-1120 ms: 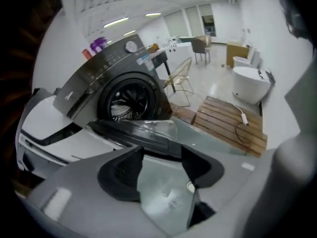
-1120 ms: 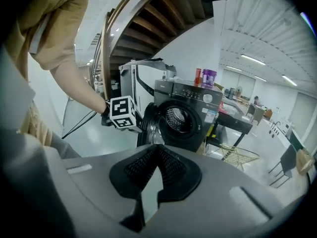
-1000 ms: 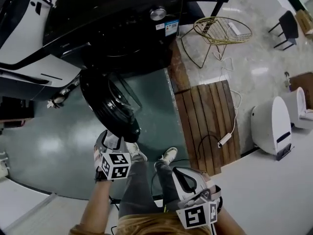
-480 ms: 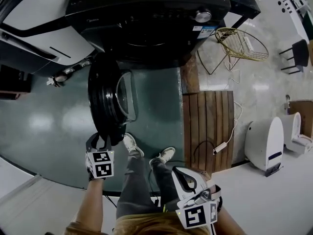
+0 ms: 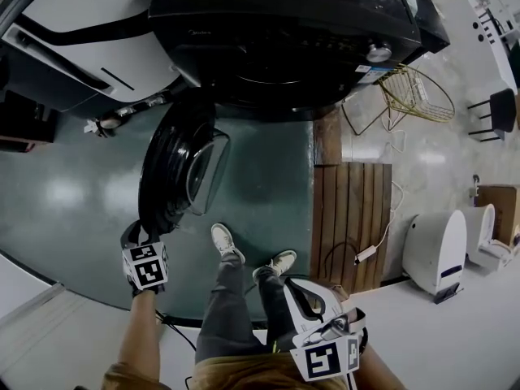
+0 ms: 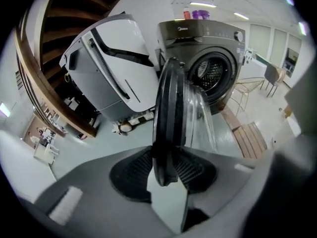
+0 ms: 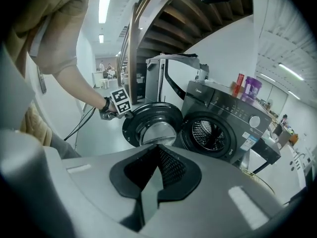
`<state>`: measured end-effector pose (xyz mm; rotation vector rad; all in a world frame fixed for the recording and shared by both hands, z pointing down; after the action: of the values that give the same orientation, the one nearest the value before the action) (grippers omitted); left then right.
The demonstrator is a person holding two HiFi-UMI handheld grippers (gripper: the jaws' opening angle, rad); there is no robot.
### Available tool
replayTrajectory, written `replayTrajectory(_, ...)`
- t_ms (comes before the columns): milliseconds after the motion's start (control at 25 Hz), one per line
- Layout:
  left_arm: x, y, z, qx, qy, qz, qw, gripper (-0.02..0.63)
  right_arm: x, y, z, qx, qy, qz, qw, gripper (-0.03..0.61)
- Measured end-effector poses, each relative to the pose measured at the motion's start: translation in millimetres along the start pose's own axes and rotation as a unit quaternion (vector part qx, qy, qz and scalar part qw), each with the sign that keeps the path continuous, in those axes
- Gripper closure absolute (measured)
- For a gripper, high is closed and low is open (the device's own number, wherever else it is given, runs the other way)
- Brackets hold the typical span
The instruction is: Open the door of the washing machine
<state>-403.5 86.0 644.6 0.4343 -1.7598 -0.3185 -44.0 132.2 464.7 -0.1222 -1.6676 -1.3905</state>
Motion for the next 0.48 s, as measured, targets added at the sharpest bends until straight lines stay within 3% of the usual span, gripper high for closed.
replayTrajectory(400,41.2,-30.4,103.5,-0.001,-0.057,0.006,0.9984,0.449,28.6,-39.7,9.4,-0.006,0.012,0.018,1.000,0.574)
replayTrajectory(480,50.8,-38.6,117.8,-0.005,-0.063,0.006,0.9980,0.497,34.8,-48.4,11.0,-0.007,0.018,0.020,1.000,0.574)
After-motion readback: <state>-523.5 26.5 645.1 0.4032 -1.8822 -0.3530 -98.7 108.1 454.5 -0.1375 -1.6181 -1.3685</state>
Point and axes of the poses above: the fingertips, and each gripper's own axes: x forward along the fingers, z to its left, y out of its underside, the point moved 5 cm from there along -x, backward along the fingers
